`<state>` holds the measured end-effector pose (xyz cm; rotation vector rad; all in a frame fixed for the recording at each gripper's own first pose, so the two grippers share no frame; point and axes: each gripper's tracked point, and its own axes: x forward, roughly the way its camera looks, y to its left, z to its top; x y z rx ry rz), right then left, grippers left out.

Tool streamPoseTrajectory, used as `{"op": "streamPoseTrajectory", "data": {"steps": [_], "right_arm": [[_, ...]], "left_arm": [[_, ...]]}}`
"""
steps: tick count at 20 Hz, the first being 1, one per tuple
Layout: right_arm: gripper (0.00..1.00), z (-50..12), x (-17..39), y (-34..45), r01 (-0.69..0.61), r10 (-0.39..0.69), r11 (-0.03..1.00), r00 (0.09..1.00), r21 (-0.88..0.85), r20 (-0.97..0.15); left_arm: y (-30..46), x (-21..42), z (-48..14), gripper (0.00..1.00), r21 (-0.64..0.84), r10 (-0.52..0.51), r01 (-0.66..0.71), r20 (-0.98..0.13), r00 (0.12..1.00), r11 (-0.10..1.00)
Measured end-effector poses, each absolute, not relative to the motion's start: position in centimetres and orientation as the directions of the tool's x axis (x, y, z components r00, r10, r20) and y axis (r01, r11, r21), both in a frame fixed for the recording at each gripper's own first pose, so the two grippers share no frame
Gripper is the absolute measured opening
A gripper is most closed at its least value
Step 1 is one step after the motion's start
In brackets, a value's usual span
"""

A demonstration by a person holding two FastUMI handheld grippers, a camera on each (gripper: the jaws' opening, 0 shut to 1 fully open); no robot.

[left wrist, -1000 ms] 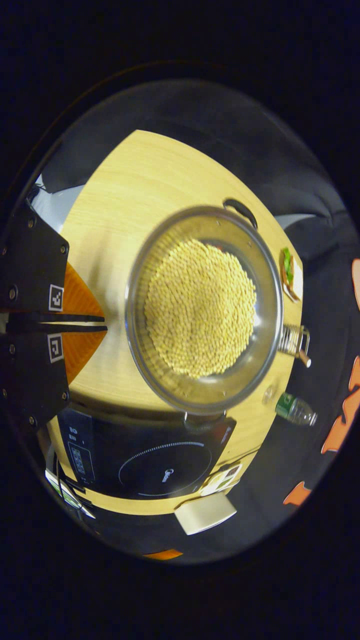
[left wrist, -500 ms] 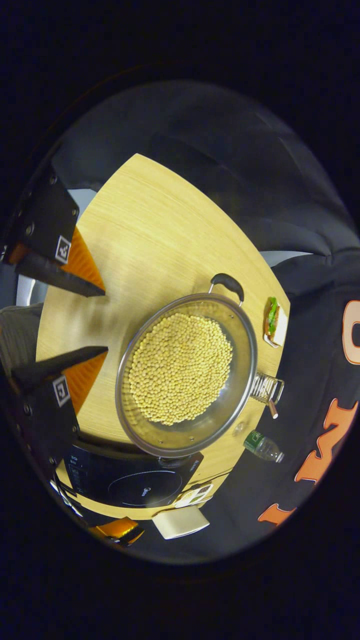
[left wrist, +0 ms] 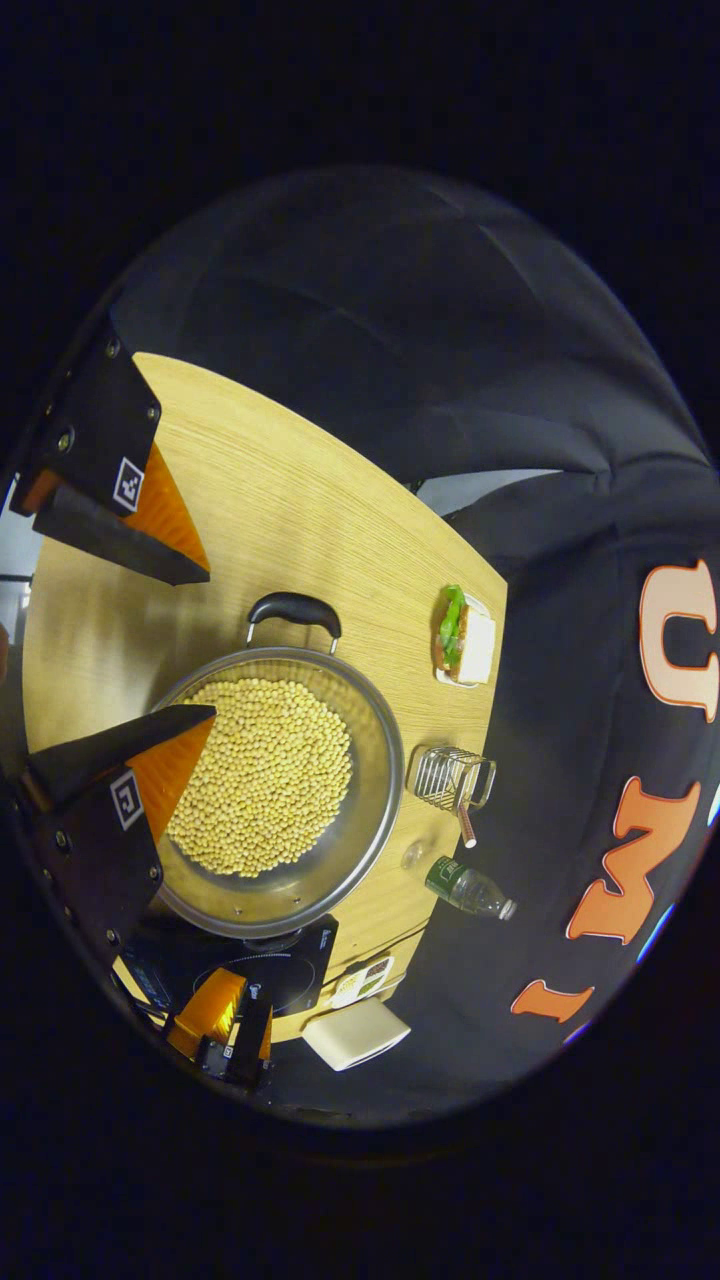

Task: First push the handle of the pot to place it horizontally, then grasp the pot with both hands and set it on the induction cooktop.

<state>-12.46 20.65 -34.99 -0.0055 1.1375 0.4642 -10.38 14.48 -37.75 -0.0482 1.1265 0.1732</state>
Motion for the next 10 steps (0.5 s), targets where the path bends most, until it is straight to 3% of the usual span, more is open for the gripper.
{"op": "streamPoseTrajectory", "data": {"steps": [6,10], "right_arm": [[0.93,-39.6,-11.2,21.5,-0.279,0.226,0.948,0.26,0.151,-0.939],[0.86,-41.7,-10.9,21.8,-0.239,0.203,0.959,0.201,0.152,-0.958]], "left_arm": [[17.0,-6.6,-40.8,0.78,0.036,0.07,-0.086,-0.896,0.438,0.996],[17.9,-5.5,-42.2,0.78,0.001,0.018,-0.04,-0.901,0.433,0.999]]}}
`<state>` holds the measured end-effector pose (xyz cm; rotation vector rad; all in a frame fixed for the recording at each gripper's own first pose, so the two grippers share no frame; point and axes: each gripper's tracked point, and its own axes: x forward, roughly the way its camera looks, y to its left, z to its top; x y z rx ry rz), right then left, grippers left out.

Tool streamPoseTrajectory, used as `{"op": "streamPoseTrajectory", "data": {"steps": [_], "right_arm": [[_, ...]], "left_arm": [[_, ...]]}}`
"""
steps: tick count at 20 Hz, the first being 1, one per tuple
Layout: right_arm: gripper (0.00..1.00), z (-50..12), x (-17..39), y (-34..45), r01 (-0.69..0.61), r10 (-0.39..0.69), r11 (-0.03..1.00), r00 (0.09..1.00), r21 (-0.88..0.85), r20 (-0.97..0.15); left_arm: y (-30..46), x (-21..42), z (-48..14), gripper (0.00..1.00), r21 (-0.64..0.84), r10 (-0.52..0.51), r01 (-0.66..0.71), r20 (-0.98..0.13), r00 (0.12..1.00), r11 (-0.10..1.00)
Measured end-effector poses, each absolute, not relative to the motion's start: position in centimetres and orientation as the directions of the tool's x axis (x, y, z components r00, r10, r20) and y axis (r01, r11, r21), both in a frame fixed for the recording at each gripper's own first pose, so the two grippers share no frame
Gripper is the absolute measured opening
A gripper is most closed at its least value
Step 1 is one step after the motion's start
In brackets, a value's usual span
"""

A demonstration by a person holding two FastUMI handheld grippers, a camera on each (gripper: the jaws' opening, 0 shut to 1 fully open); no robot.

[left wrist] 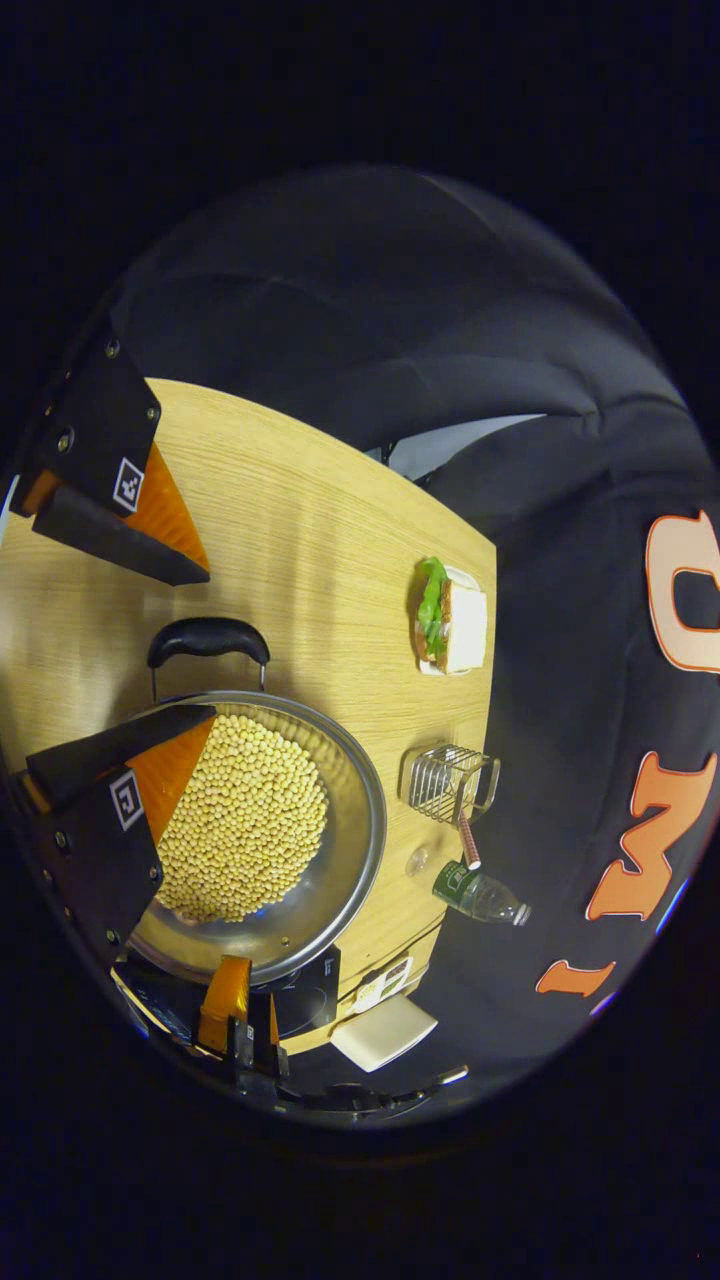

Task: First push the handle of the pot to place it horizontally, then grasp the pot with both hands and set it on the induction cooktop.

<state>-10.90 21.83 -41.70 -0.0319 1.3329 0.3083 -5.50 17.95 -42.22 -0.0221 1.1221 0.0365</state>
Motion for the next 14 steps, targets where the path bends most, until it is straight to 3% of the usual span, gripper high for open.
{"op": "streamPoseTrajectory", "data": {"steps": [7,14], "right_arm": [[0.72,-42.8,-9.6,21.9,-0.232,0.179,0.964,0.201,0.131,-0.963],[0.7,-43.9,-9.2,22.7,-0.22,0.169,0.967,0.178,0.128,-0.969]], "left_arm": [[16.7,-5.6,-44.5,0.78,-0.067,-0.038,-0.058,-0.915,0.402,0.996],[17.0,-5.8,-45.3,0.78,-0.068,-0.041,-0.058,-0.923,0.382,0.996]]}}
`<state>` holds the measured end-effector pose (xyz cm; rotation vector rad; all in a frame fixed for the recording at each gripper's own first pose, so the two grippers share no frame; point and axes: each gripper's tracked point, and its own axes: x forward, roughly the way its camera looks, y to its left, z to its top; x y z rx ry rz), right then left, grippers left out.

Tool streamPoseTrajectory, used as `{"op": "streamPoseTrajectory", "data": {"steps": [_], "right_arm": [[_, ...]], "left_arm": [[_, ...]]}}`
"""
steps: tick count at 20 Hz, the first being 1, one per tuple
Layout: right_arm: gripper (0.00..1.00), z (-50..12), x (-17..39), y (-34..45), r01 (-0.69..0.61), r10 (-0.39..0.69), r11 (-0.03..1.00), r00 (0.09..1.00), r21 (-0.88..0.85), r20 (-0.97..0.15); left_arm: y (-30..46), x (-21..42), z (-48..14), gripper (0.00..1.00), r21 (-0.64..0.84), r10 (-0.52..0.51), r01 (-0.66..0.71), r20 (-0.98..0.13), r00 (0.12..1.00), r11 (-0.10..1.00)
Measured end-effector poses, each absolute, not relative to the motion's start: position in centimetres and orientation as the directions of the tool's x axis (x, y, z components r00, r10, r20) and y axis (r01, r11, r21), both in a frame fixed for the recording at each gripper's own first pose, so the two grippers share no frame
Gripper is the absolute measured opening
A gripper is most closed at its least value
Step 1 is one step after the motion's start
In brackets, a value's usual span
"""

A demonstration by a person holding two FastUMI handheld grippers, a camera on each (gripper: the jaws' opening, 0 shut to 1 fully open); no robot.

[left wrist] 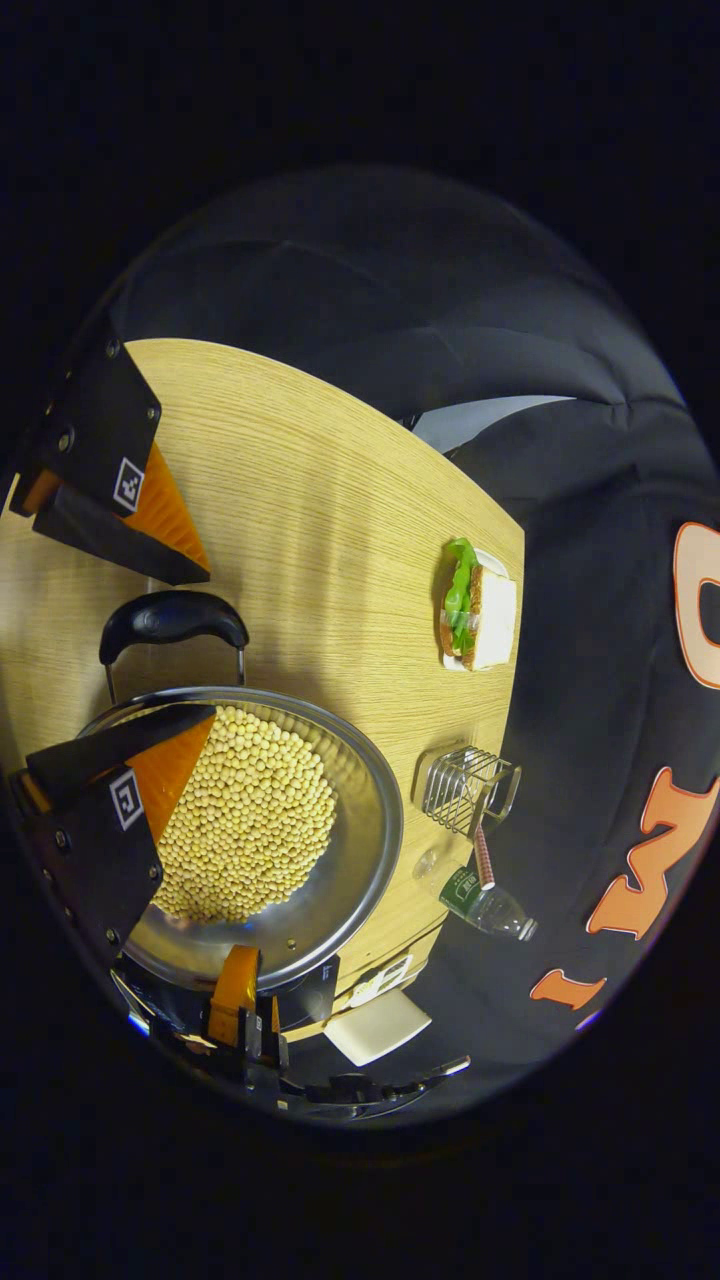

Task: First push the handle of the pot to place it horizontally, then grasp the pot with both hands and set it on the induction cooktop.

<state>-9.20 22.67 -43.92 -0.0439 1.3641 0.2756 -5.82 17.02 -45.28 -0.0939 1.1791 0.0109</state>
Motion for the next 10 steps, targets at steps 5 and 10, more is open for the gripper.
{"op": "streamPoseTrajectory", "data": {"steps": [5,10], "right_arm": [[0.7,-45.4,-9.1,23.8,-0.172,0.191,0.971,0.129,0.167,-0.973],[0.7,-45.7,-8.9,24.1,-0.155,0.209,0.969,0.118,0.19,-0.971]], "left_arm": [[17.1,-6.6,-45.7,0.79,-0.084,-0.042,-0.102,-0.931,0.363,0.991],[16.5,-6.9,-46.0,0.64,-0.116,-0.048,-0.171,-0.933,0.358,0.978]]}}
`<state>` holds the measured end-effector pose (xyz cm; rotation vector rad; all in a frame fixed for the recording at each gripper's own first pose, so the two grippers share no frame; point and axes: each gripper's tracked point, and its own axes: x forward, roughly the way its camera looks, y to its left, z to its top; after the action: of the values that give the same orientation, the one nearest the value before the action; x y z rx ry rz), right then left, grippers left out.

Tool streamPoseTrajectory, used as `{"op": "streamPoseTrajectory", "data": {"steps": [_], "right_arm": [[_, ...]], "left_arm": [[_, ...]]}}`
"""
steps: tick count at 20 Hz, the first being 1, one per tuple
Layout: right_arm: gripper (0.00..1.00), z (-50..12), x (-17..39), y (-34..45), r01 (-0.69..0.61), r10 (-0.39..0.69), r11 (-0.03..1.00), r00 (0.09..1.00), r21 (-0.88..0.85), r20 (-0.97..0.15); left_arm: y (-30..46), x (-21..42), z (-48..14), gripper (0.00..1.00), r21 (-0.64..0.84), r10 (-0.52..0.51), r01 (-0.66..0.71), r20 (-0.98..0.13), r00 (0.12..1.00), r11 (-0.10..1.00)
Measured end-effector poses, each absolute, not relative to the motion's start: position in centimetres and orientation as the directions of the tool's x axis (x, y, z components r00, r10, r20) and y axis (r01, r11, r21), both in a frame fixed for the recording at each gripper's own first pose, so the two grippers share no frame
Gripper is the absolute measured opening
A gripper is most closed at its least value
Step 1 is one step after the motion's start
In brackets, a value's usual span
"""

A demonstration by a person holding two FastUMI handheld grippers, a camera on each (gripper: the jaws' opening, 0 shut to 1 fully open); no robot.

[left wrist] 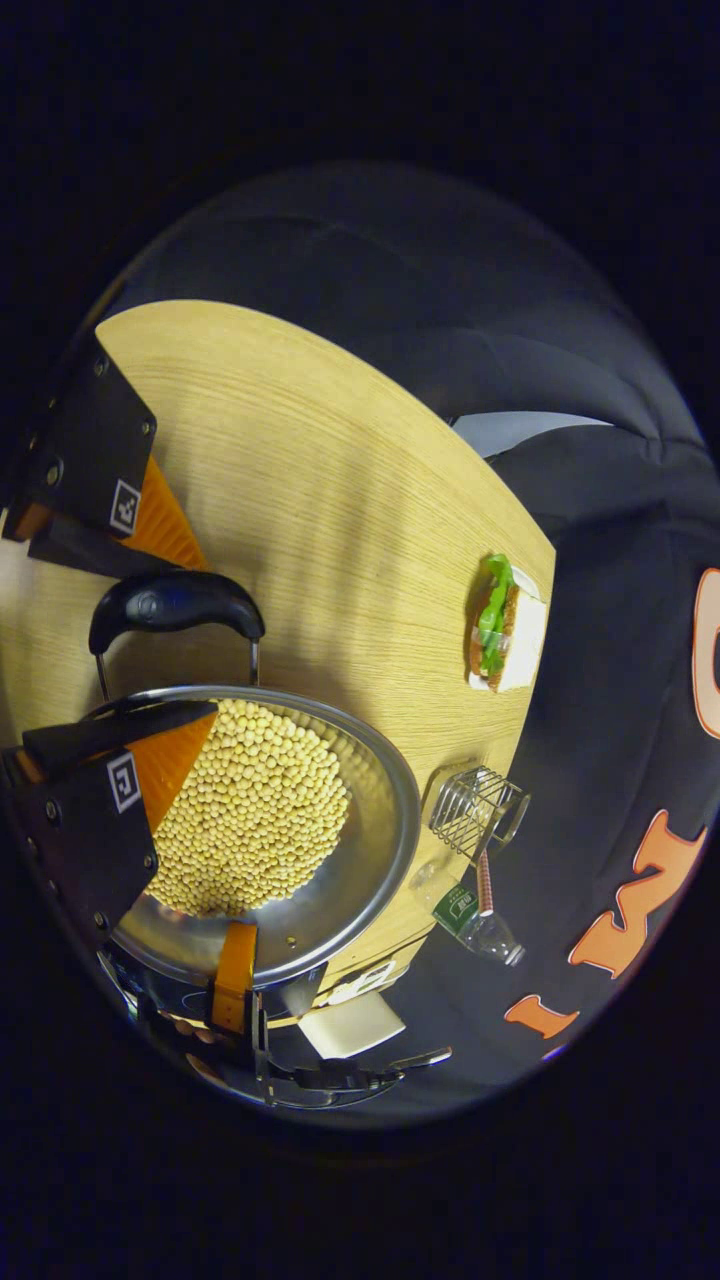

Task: First push the handle of the pot to place it horizontally, then grasp the pot with both hands and set it on the induction cooktop.

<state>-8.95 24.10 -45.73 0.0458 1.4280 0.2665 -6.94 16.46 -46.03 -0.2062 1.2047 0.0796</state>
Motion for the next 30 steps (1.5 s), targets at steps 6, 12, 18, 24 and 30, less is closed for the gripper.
{"op": "streamPoseTrajectory", "data": {"steps": [6,12,18,24,30], "right_arm": [[0.65,-45.8,-9.1,23.8,-0.123,0.244,0.966,0.131,0.229,-0.961],[0.57,-45.5,-8.8,23.7,-0.143,0.256,0.962,0.17,0.233,-0.952],[0.55,-43.8,-7.9,22.8,-0.141,0.255,0.964,0.243,0.226,-0.936],[0.55,-41.1,-7.2,19.3,-0.109,0.262,0.965,0.304,0.24,-0.916],[0.55,-39.6,-6.6,14.3,-0.06,0.251,0.968,0.353,0.245,-0.901]], "left_arm": [[17.3,-6.0,-46.3,0.57,-0.064,0.021,-0.2,-0.918,0.396,0.978],[17.1,-6.1,-46.2,0.55,-0.002,0.072,-0.18,-0.913,0.402,0.984],[17.4,-5.4,-45.1,0.54,0.004,0.065,-0.139,-0.894,0.442,0.99],[15.5,-4.3,-42.0,0.51,0.012,0.054,-0.085,-0.862,0.504,0.996],[12.5,-3.9,-39.4,0.54,0.023,0.036,-0.032,-0.839,0.543,0.999]]}}
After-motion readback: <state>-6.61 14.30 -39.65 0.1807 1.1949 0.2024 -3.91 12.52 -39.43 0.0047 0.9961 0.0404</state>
